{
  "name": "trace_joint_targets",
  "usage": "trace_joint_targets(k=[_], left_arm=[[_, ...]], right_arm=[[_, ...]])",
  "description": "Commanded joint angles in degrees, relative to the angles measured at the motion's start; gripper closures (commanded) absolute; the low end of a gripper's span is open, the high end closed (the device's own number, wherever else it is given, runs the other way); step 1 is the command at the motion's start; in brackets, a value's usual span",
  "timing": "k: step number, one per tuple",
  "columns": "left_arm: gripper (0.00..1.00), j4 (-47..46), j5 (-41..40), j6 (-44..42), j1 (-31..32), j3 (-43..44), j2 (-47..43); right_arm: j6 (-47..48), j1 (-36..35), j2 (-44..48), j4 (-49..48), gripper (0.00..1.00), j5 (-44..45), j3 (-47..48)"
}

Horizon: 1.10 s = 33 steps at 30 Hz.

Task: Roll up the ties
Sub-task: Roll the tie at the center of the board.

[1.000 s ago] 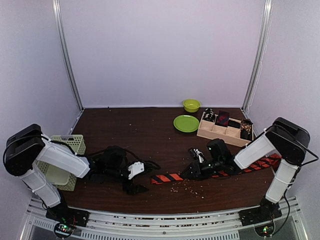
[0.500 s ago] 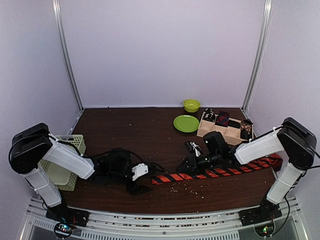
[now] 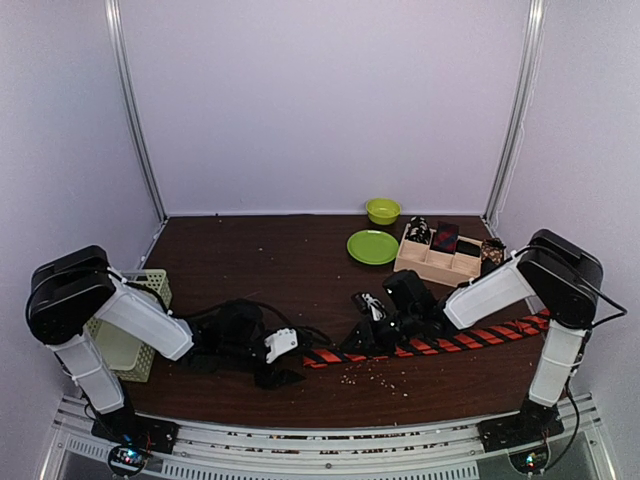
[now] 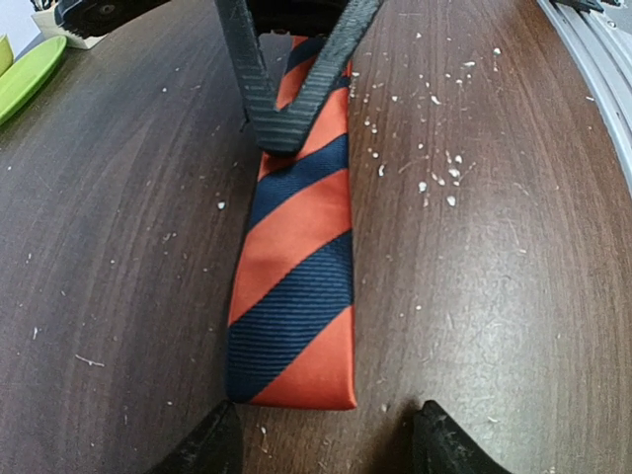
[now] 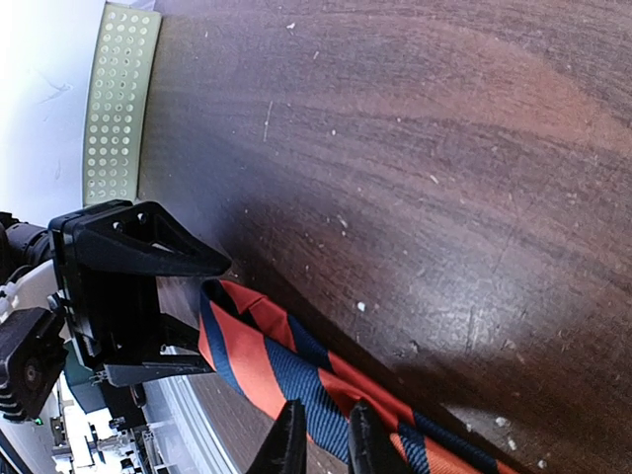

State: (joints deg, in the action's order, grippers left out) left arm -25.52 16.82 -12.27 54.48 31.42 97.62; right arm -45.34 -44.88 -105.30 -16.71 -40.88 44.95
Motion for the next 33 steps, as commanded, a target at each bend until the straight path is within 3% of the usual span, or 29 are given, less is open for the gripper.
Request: trace_joint_targets(k=[1, 16, 33], left_arm=[[0.42, -1.1, 0.3, 0.0, 0.1, 2.2, 1.5], [0.60, -3.1, 4.0, 2.2, 0.4, 5.3, 1.7], [0.69, -3.7, 0.4, 4.8, 4.3, 16.5, 9.6]], right_arm=[[1.0, -0.1, -1.9, 0.5, 0.85, 1.1, 0.4], [0.1, -0.5, -3.8, -2.4, 0.88, 1.2, -1.2], [-3.0, -3.3, -1.8, -4.0, 0.91, 1.4, 0.0]])
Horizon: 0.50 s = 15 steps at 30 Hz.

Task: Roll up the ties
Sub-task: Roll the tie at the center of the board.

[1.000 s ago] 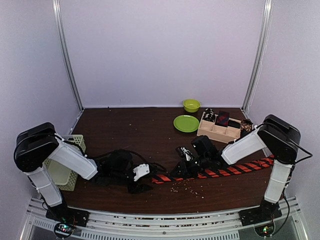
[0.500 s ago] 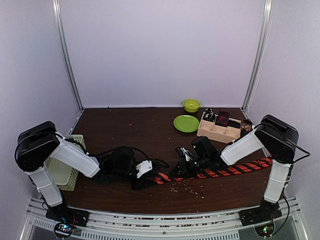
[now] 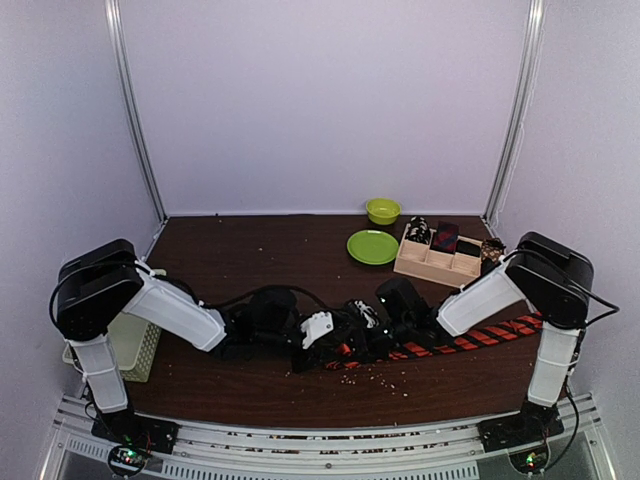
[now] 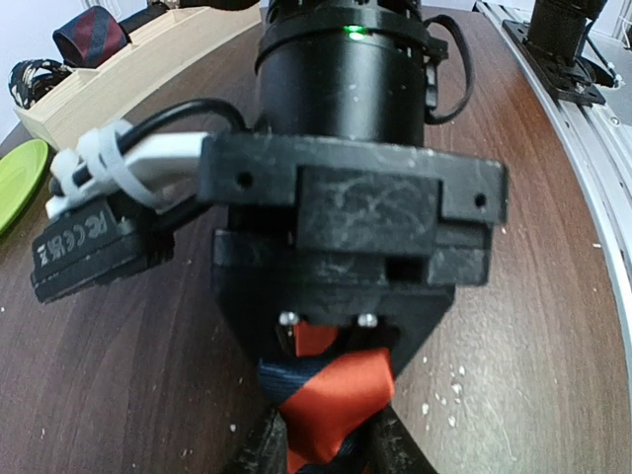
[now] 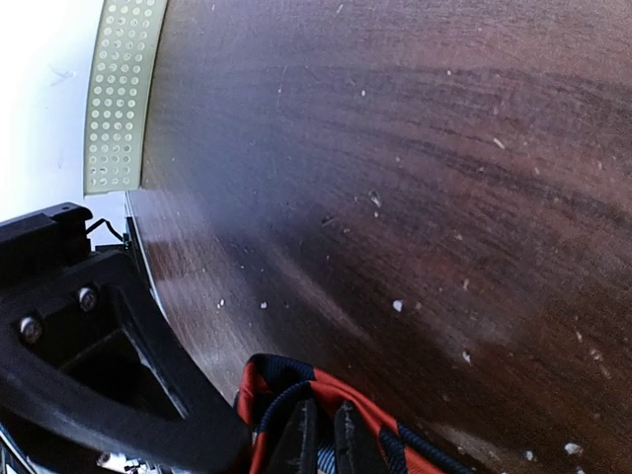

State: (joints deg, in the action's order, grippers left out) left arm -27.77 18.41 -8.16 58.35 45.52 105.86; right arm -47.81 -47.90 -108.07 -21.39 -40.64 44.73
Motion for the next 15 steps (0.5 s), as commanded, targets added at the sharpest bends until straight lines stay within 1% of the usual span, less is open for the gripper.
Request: trace_joint_targets(k=[1, 6, 10, 15], left_arm=[[0.69, -1.2, -1.4, 0.7, 0.5, 2.3, 1.3], [0.69, 0.0, -1.5, 0.1, 0.4, 0.3, 0.0], [0.69, 0.0, -1.8, 0.0, 0.5, -1.2, -1.4], [0.69, 1.6, -1.8, -0.3, 0.5, 0.3, -0.8]], right_arm=[[0.0, -0.1, 1.7, 1.7, 0.89, 1.4, 0.1], [2.7, 2.6, 6.7, 5.6, 0.78, 3.2, -2.4], [4.5, 4.3, 9.4, 8.2, 0.72, 3.1, -3.1], [4.7, 5.8, 12.2, 9.5, 0.65, 2.0, -3.4]])
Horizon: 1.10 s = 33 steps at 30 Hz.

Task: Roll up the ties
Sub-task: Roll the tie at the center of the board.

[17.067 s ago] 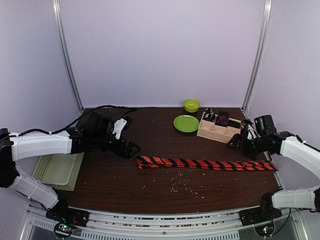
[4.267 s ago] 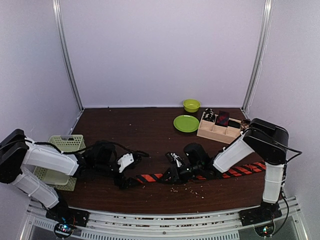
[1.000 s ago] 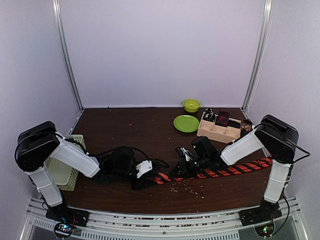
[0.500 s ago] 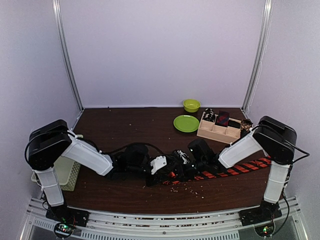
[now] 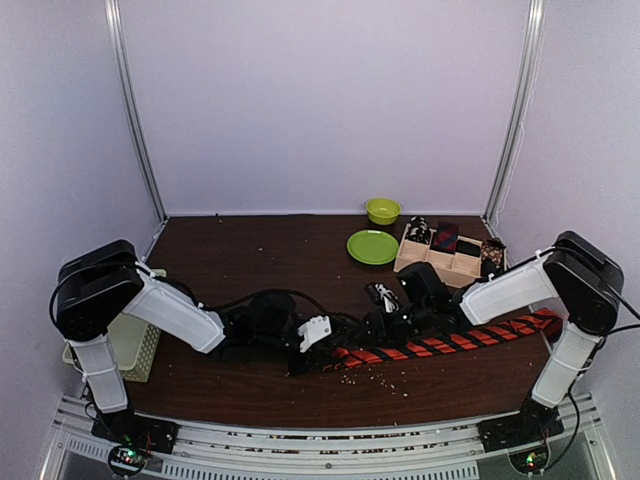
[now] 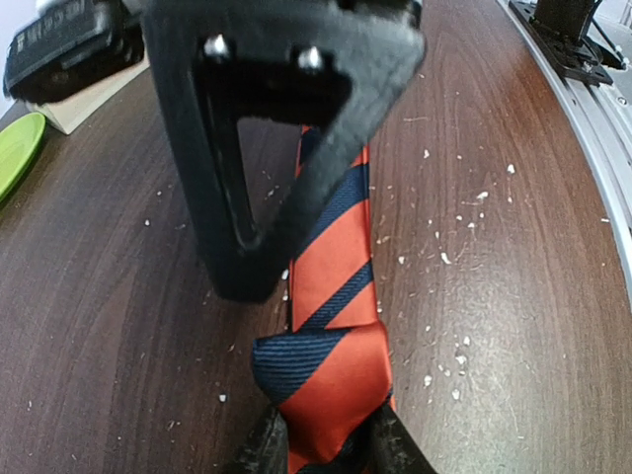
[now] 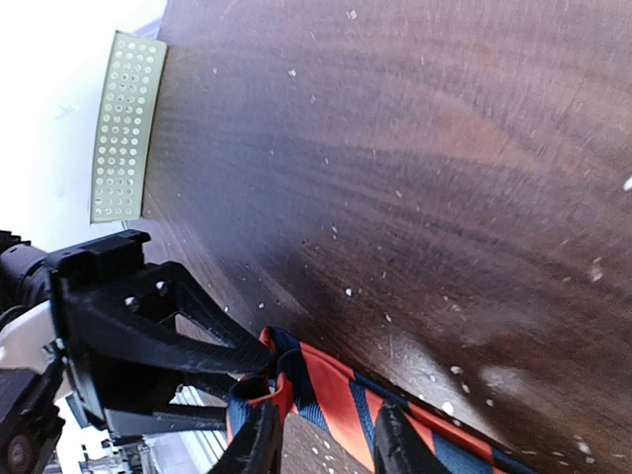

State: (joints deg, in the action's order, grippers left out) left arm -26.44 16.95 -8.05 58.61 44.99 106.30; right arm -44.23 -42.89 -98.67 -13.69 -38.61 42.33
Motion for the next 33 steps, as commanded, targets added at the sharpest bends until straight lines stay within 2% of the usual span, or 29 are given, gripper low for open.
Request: trace_joint_targets(k=[1, 5, 11, 22, 26, 28, 31, 33], left_arm=[[0.69, 0.7, -0.3, -0.5, 0.2, 1.4, -0.9], [0.68, 2.6, -0.3, -0.4, 0.2, 4.1, 1.1], [0.69, 4.2, 0.0, -0.3, 0.2, 6.6, 3.0], [0.69, 4.3, 0.1, -0.4, 0.2, 6.8, 3.5], [0.68, 4.7, 0.1, -0.6, 0.2, 6.8, 3.2], [0.62, 4.8, 0.0, -0.7, 0.2, 6.4, 2.3], [0.40, 3.1, -0.8, -0.5, 0.2, 3.3, -0.7], [0.26, 3.3, -0.8, -0.3, 0.2, 2.0, -2.1]], right_arm=[[0.6, 0.9, 3.3, 1.1, 0.62, -0.5, -1.4], [-2.5, 1.0, 4.4, -2.4, 0.54, -3.2, -2.2], [-3.6, 0.0, 2.3, -3.2, 0.52, -4.9, -1.5], [-0.4, -0.5, -2.5, 0.7, 0.62, -3.6, 0.4], [-0.5, -0.5, -2.4, -0.1, 0.77, -3.5, 0.1], [-0.5, -0.5, -2.2, 0.0, 0.83, -3.2, 0.3], [-0.6, -0.5, -2.1, -0.1, 0.92, -3.3, 0.1], [-0.8, -0.5, -2.0, -0.4, 0.94, -3.3, -0.2]])
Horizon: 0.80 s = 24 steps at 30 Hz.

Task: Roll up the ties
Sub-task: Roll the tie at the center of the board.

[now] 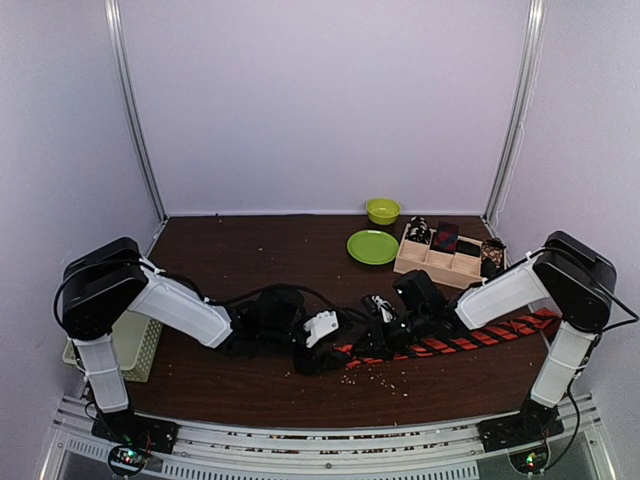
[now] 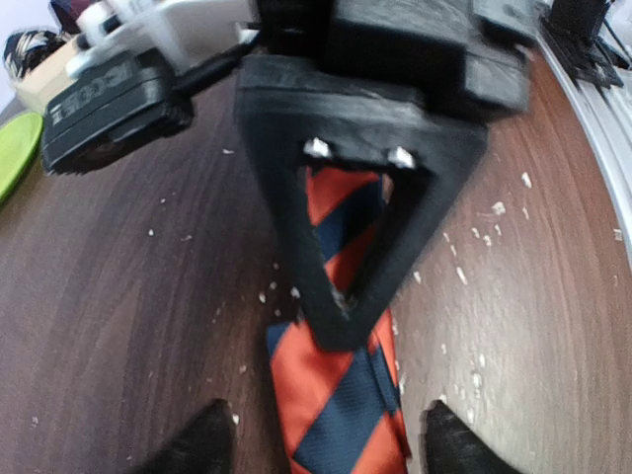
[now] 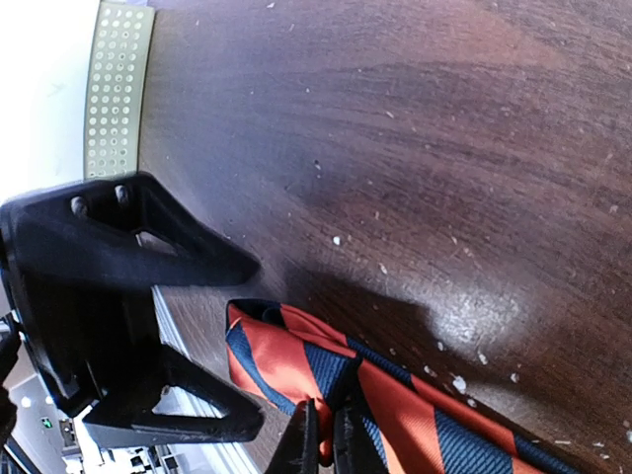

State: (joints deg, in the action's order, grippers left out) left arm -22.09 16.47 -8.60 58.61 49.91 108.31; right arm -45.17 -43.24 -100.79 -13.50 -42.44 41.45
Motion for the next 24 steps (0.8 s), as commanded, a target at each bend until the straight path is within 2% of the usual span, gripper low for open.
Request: trace_joint_targets(k=[1, 3, 8, 13, 18, 20, 24], left_arm=[[0.20, -0.4, 0.6, 0.2, 0.2, -2.9, -4.2], [0.14, 1.2, 1.6, 0.5, 0.3, -2.2, -3.7], [0.14, 6.0, 0.3, 0.4, 0.6, 2.4, -0.1], [0.28, 9.1, 1.0, -0.6, 0.7, 6.3, 3.5], [0.49, 11.6, 1.2, -2.9, 0.7, 5.9, 3.4], [0.54, 12.5, 1.7, -3.3, 0.7, 5.7, 3.4], [0.60, 12.8, 2.4, -4.6, 0.6, 4.0, 2.7]], right_arm=[[-0.1, -0.2, 0.1, -1.0, 0.94, 0.4, 0.4], [-0.8, -0.2, 0.2, -2.1, 0.95, 0.2, 0.0], [-2.6, -0.2, 0.8, -4.9, 0.95, 0.2, -1.1], [-3.8, -0.2, 1.2, -6.5, 0.94, 0.3, -2.3], [-5.2, -0.2, 1.3, -9.0, 0.90, -0.3, -3.4], [-5.9, -0.2, 1.4, -10.1, 0.86, -0.5, -3.7], [-6.2, -0.2, 1.3, -10.1, 0.69, -0.9, -3.0]])
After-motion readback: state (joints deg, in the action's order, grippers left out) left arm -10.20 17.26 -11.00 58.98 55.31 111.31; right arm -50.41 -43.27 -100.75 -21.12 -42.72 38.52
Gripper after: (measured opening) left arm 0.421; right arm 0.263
